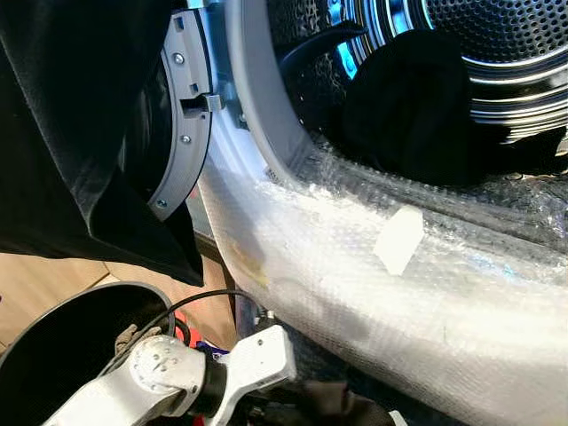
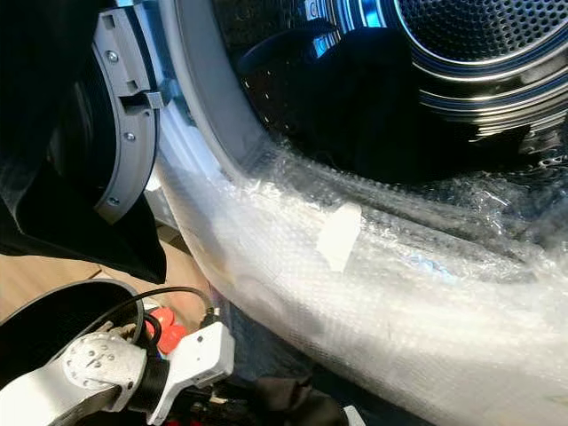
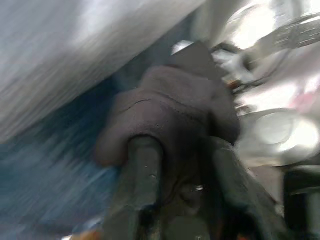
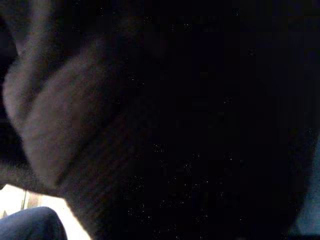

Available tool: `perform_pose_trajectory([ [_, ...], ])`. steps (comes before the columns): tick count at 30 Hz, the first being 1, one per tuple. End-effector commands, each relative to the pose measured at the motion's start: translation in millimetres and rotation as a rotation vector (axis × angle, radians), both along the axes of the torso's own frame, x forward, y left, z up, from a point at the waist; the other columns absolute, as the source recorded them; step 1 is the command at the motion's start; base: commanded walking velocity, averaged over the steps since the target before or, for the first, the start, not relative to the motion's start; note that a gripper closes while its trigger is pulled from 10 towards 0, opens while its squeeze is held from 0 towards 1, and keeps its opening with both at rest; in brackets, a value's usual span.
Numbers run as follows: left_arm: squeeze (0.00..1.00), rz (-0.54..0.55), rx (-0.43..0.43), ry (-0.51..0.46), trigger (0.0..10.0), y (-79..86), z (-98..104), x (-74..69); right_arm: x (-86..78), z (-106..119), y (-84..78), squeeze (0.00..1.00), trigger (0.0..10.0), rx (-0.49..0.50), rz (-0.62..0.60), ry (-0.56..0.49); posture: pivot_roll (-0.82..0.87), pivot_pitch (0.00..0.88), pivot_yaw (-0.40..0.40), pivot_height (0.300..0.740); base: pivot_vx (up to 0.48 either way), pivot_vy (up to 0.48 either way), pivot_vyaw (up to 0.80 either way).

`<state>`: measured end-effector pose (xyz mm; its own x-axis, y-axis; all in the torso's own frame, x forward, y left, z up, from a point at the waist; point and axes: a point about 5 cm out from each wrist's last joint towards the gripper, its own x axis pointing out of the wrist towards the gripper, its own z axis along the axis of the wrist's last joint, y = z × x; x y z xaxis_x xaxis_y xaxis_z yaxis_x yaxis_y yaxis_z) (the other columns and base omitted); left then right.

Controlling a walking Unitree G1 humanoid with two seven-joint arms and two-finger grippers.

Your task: Clothes washing

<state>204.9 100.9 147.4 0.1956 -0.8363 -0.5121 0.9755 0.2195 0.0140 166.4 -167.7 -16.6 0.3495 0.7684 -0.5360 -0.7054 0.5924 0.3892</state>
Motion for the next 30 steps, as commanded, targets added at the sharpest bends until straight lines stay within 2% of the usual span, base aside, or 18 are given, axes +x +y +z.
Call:
perform_pose_trajectory([
  [1, 1.0, 0.13, 0.071, 0.002, 10.0, 17.1, -19.7, 9.2, 4.2, 7.9, 3.3, 0.0, 0.0, 0.024, 0.023, -0.043, 0.01, 0.025, 0.051, 0.74, 0.0, 0.0, 0.0],
  [3, 1.0, 0.151, 0.098, 0.007, 10.0, 21.2, -27.1, 10.2, 4.1, 8.2, 3.1, 0.0, 0.0, 0.024, 0.029, -0.043, 0.01, 0.025, 0.051, 0.74, 0.0, 0.0, 0.0],
  [4, 1.0, 0.188, 0.142, 0.03, 10.0, 29.2, -43.0, 11.0, 3.5, 8.7, 2.3, 0.0, 0.0, 0.022, 0.033, -0.045, 0.01, 0.021, 0.049, 0.74, 0.0, 0.0, 0.0],
  [5, 1.0, 0.204, 0.158, 0.041, 10.0, 32.2, -49.5, 11.2, 3.4, 9.0, 1.8, 0.0, 0.0, 0.021, 0.034, -0.045, 0.01, 0.022, 0.048, 0.74, 0.0, 0.0, 0.0],
  [9, 1.0, 0.232, 0.151, 0.09, 10.0, 34.2, -71.6, 10.4, 3.0, 11.1, 0.7, 0.0, 0.0, 0.021, 0.045, -0.05, 0.0, 0.018, 0.046, 0.74, 0.0, 0.0, 0.0],
  [15, 1.0, 0.185, 0.12, 0.121, 10.0, 18.5, -86.6, 11.6, 6.3, 17.1, 1.2, 0.0, 0.0, 0.029, 0.047, -0.073, 0.0, 0.019, 0.047, 0.74, 0.0, 0.0, 0.0],
  [18, 1.0, 0.179, 0.148, 0.095, 10.0, 13.0, -95.5, 13.1, 8.1, 19.8, 1.5, 0.0, 0.0, 0.034, 0.044, -0.09, -0.01, 0.022, 0.047, 0.74, 0.0, 0.0, 0.0],
  [22, 1.0, 0.19, 0.203, 0.05, 10.0, 2.9, -121.2, 19.0, 12.5, 26.3, 4.3, 0.0, 0.0, 0.048, 0.041, -0.117, -0.01, 0.021, 0.045, 0.74, 0.0, 0.0, 0.0],
  [24, 1.0, 0.215, 0.189, 0.085, 10.0, -0.5, -131.5, 19.3, 14.1, 27.4, 5.2, 0.0, 0.0, 0.046, 0.042, -0.123, -0.02, 0.019, 0.045, 0.74, 0.0, 0.0, 0.0],
  [30, 1.0, 0.315, 0.234, 0.102, 10.0, -0.8, -160.0, 23.1, 19.4, 33.7, 6.2, 0.0, 0.0, 0.04, 0.044, -0.156, -0.03, 0.018, 0.045, 0.74, 0.0, 0.0, 0.0],
])
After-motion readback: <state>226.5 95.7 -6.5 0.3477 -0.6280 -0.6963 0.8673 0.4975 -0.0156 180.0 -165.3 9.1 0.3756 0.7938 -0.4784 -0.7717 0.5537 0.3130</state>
